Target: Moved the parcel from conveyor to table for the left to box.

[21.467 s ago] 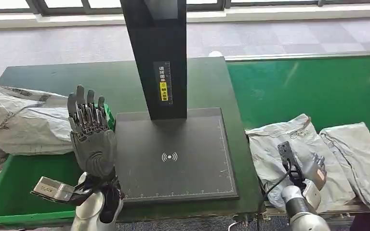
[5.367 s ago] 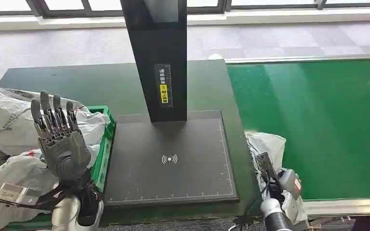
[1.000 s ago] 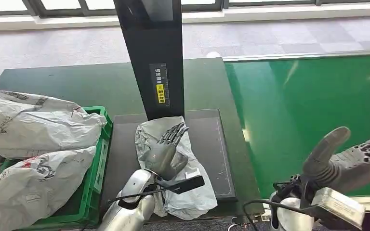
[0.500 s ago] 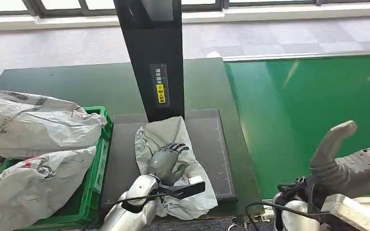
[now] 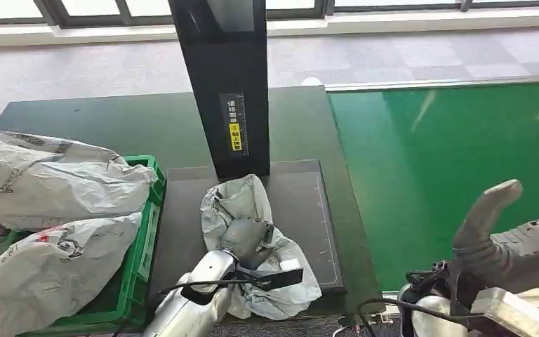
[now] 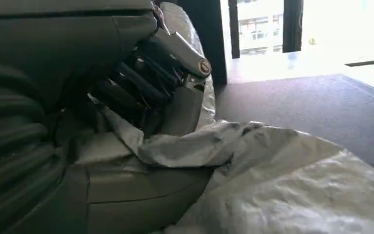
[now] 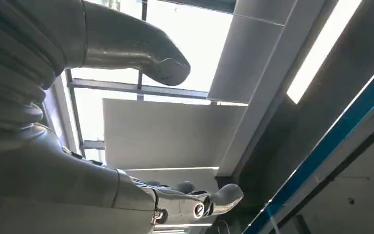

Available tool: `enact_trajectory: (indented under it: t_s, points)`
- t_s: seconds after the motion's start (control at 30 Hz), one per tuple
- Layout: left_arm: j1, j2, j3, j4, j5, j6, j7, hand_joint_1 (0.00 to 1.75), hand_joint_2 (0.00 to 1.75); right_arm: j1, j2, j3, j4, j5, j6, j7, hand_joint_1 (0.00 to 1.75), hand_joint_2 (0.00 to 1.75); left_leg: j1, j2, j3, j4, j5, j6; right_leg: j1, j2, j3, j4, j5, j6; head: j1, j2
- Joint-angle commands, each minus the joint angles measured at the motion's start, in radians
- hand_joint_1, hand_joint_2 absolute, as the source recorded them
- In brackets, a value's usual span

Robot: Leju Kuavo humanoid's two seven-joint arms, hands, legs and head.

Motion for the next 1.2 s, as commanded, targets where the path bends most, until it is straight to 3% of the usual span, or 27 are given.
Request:
enact_trajectory:
  t_s: [0.03, 0.1, 0.17, 0.2, 0.3, 0.43, 0.57, 0.83, 1.0, 1.13, 1.2]
  points:
    - [0.009, 0.011, -0.027, 0.104, 0.000, 0.010, -0.015, 1.75, 1.75, 0.098, 0.064, -0.003, 0.012, -0.001, 0.001, 0.001, 0.00, 1.75, 0.000, -0.001, 0.003, -0.004, 0.001, 0.001, 0.000, -0.004, 0.004, -0.004, 0.000, 0.000, 0.000, 0.000]
    - [0.004, 0.007, -0.031, 0.081, 0.003, 0.081, -0.039, 1.75, 1.75, 0.095, 0.064, -0.007, 0.008, 0.002, 0.001, 0.001, 0.00, 1.75, 0.000, -0.001, 0.003, -0.004, 0.001, 0.001, 0.000, -0.004, 0.004, -0.003, 0.000, 0.000, 0.000, 0.000]
    - [-0.035, -0.017, -0.024, 0.007, -0.014, 0.252, -0.031, 1.75, 1.75, 0.102, 0.064, -0.024, -0.011, 0.012, 0.001, 0.001, 0.00, 1.75, 0.000, -0.002, 0.002, -0.002, 0.001, 0.001, 0.000, -0.004, 0.003, -0.002, 0.000, 0.000, 0.000, 0.000]
    - [-0.047, -0.033, -0.015, -0.069, -0.018, 0.369, -0.016, 1.75, 1.75, 0.105, 0.064, -0.024, -0.015, 0.015, 0.001, 0.001, 0.00, 1.75, 0.000, -0.003, 0.000, -0.001, 0.001, 0.001, 0.000, -0.006, 0.002, -0.001, -0.001, 0.000, 0.000, 0.000]
    - [-0.058, -0.041, -0.024, -0.250, -0.027, 0.524, -0.024, 1.75, 1.75, 0.090, 0.064, -0.021, 0.006, 0.013, 0.001, 0.001, 0.00, 1.75, 0.001, -0.006, -0.004, 0.001, 0.001, 0.001, 0.000, -0.009, -0.002, 0.001, -0.001, 0.000, 0.000, 0.000]
    - [0.021, -0.033, -0.026, -0.607, -0.029, 0.524, -0.069, 1.75, 1.75, 0.050, 0.064, -0.015, 0.054, 0.009, 0.001, 0.001, 0.00, 1.75, 0.001, 0.000, -0.005, 0.003, 0.000, 0.000, 0.001, -0.003, -0.006, 0.002, 0.000, -0.001, 0.000, 0.000]
    - [0.051, -0.048, 0.043, -0.820, -0.007, 0.524, -0.178, 1.75, 1.75, 0.025, 0.064, -0.013, 0.078, 0.006, 0.001, 0.001, 0.00, 1.75, 0.001, 0.003, -0.004, 0.002, -0.001, 0.000, 0.001, 0.000, -0.005, 0.002, 0.000, -0.001, 0.000, 0.000]
    - [0.053, -0.055, 0.116, -0.968, 0.009, 0.524, -0.202, 1.75, 1.75, 0.010, 0.064, -0.003, 0.094, 0.001, 0.001, 0.001, 0.00, 1.75, 0.000, 0.005, -0.003, 0.000, 0.000, 0.001, 0.001, 0.001, -0.004, 0.000, 0.000, -0.001, 0.000, 0.000]
    - [0.059, -0.055, 0.302, -1.081, 0.029, 0.524, -0.166, 1.75, 1.75, 0.016, 0.064, -0.014, 0.087, 0.007, 0.001, 0.001, 0.00, 1.75, 0.001, 0.004, -0.004, 0.001, 0.000, 0.000, 0.001, 0.002, -0.005, 0.002, 0.000, -0.001, 0.000, 0.000]
    - [0.059, -0.055, 0.302, -1.081, 0.029, 0.524, -0.166, 1.75, 1.75, 0.016, 0.064, -0.014, 0.087, 0.007, 0.001, 0.001, 0.00, 1.75, 0.000, 0.004, -0.003, 0.000, 0.000, 0.000, 0.001, 0.001, -0.004, 0.001, 0.000, -0.002, 0.000, 0.000]
    - [0.056, -0.055, 0.400, -1.087, 0.073, 0.524, -0.161, 1.75, 1.75, 0.025, 0.064, -0.016, 0.080, 0.008, 0.001, 0.001, 0.00, 1.75, 0.001, 0.002, -0.003, 0.000, 0.001, 0.000, 0.001, -0.001, -0.004, 0.000, 0.000, -0.001, 0.000, 0.000]
